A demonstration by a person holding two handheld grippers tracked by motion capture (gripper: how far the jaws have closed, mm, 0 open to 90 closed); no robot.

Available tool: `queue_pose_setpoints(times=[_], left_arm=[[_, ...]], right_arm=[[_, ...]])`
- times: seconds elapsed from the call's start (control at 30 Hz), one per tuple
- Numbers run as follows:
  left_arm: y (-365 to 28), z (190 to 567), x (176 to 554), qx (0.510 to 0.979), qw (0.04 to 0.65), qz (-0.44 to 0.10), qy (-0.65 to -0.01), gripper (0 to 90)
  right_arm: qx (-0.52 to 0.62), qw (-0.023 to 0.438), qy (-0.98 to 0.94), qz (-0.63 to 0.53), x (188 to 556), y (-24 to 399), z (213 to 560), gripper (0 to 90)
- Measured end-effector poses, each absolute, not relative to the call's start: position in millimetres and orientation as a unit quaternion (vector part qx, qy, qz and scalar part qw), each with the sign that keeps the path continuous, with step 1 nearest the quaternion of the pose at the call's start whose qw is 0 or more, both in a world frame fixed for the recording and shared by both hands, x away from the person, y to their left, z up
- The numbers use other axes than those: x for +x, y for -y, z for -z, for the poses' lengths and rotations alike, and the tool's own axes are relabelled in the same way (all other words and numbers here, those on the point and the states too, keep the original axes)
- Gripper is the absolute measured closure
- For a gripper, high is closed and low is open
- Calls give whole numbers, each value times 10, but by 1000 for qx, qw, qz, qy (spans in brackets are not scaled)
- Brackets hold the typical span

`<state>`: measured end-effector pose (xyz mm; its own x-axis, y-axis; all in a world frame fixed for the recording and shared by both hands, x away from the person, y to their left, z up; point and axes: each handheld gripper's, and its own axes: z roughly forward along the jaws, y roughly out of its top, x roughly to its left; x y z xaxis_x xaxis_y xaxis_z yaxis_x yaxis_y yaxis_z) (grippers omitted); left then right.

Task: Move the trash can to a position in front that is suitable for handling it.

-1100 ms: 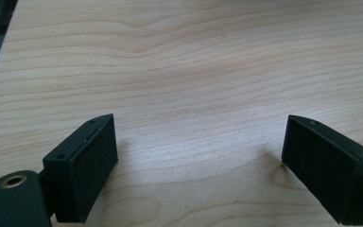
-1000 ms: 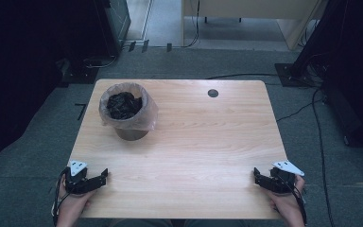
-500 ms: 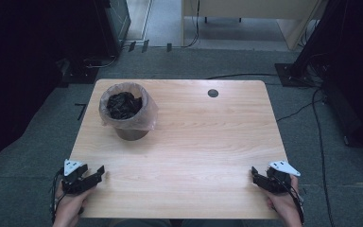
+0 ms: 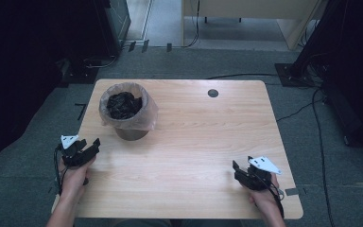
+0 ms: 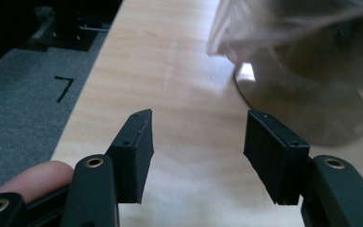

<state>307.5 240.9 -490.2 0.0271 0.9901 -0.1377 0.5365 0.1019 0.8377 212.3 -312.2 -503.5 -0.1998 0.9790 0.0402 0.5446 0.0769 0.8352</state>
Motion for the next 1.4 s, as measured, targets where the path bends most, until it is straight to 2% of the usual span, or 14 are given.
queue_pose_setpoints(times=[0.17,0.4,0.43,0.87,1.07,1.1,1.13,1.17,1.2,1.23,1.27,1.3,1.33,1.4], left_arm=[[-2397,4930,3269,589,389,-301,-642,485],[-2328,4952,3410,592,391,-295,-640,487],[-2297,4956,3442,594,393,-295,-637,487],[-2132,4945,3583,585,402,-293,-641,516],[-2098,4957,3601,591,408,-293,-632,584],[-2088,4959,3604,593,410,-294,-628,593],[-2081,4959,3608,594,414,-292,-625,593],[-2074,4959,3616,594,424,-285,-622,627],[-2074,4959,3616,594,424,-285,-622,671],[-2075,4959,3617,594,431,-279,-619,671],[-2072,4961,3618,595,438,-271,-617,728],[-2067,4964,3619,596,441,-266,-616,764],[-2063,4967,3619,598,444,-262,-614,840],[-2057,4963,3616,598,451,-252,-613,894]], right_arm=[[531,272,-690,-409,2314,2649,4914,376],[501,259,-705,-430,2572,2149,4810,375],[497,256,-705,-436,2658,1975,4792,375],[458,223,-711,-484,3157,951,4889,367],[452,220,-714,-487,3335,597,4890,388],[454,221,-715,-483,3395,515,4898,449],[454,221,-715,-483,3395,515,4898,449],[457,225,-719,-473,3452,446,4912,530],[457,225,-719,-473,3452,446,4912,530],[456,228,-720,-470,3478,421,4920,583],[460,229,-718,-469,3500,403,4925,639],[460,226,-719,-470,3525,396,4932,728],[460,208,-722,-473,3568,395,4942,876],[462,203,-723,-472,3583,398,4950,900]])
